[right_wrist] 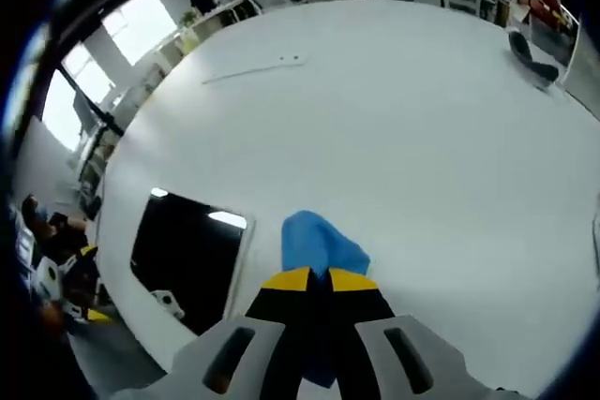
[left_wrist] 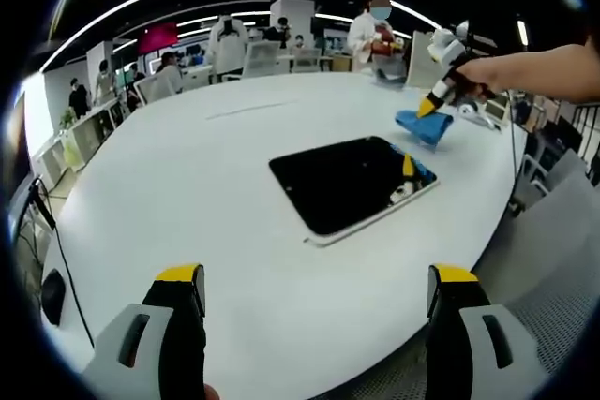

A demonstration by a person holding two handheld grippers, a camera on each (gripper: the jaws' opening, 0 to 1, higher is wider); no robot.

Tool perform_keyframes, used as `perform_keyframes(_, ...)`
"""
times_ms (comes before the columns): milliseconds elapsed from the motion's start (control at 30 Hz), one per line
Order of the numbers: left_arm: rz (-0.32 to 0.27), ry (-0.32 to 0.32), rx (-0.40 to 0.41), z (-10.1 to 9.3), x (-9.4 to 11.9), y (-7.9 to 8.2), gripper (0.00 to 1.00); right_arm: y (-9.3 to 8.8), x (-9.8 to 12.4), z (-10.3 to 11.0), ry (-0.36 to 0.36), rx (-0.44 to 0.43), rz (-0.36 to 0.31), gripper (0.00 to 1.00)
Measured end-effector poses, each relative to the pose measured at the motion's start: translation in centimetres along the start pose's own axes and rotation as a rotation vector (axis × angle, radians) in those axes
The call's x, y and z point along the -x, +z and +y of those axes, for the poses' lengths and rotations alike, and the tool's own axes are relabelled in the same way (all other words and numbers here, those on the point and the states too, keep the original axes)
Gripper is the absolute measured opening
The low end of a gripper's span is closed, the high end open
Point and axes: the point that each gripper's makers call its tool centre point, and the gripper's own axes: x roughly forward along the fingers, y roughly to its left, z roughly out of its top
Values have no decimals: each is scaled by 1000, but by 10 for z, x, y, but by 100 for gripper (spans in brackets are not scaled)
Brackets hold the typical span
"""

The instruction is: Wipe the mirror surface with the cleaning cloth until all visible marks leave the cleaned area.

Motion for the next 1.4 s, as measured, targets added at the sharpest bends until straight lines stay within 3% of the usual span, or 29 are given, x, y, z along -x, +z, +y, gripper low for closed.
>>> perform_keyframes(167,4,2,-4,0,-1,-1,99,-11,-11,-8,-59,49,11,3)
perform_keyframes(300,2,8,8,1,0,-1,98,-16,-17,-19,-120,169,19,9)
perform_keyframes(567,-1,9,7,1,-1,0,98,-16,-18,-19,-135,226,18,17)
perform_keyframes(667,-4,8,11,0,0,0,98,-15,-16,-25,-148,201,14,26)
perform_keyframes(767,17,10,12,-1,-1,-4,99,-17,-16,-30,-124,112,4,31)
perform_keyframes(900,22,-9,-18,-6,-2,-3,99,-17,-16,-30,-118,131,-11,33)
perform_keyframes(967,4,6,-21,-3,-1,1,99,-16,-15,-28,-111,129,-35,43)
perform_keyframes(1033,4,33,-7,3,1,0,99,-6,-7,-24,-105,109,-118,63)
perform_keyframes(1067,-2,33,-3,3,1,1,99,8,6,-20,-93,127,-206,60)
perform_keyframes(1100,-21,29,0,2,2,5,99,13,19,-19,-109,145,-240,57)
perform_keyframes(1133,-38,24,-6,1,2,8,99,26,36,-11,-91,177,-335,60)
perform_keyframes(1200,-81,11,-21,-1,4,16,99,36,55,4,-34,169,-427,76)
perform_keyframes(1267,-104,11,-29,-2,6,21,99,38,79,19,-10,212,-506,92)
perform_keyframes(1400,-89,25,-13,0,6,18,99,15,107,43,0,261,-553,100)
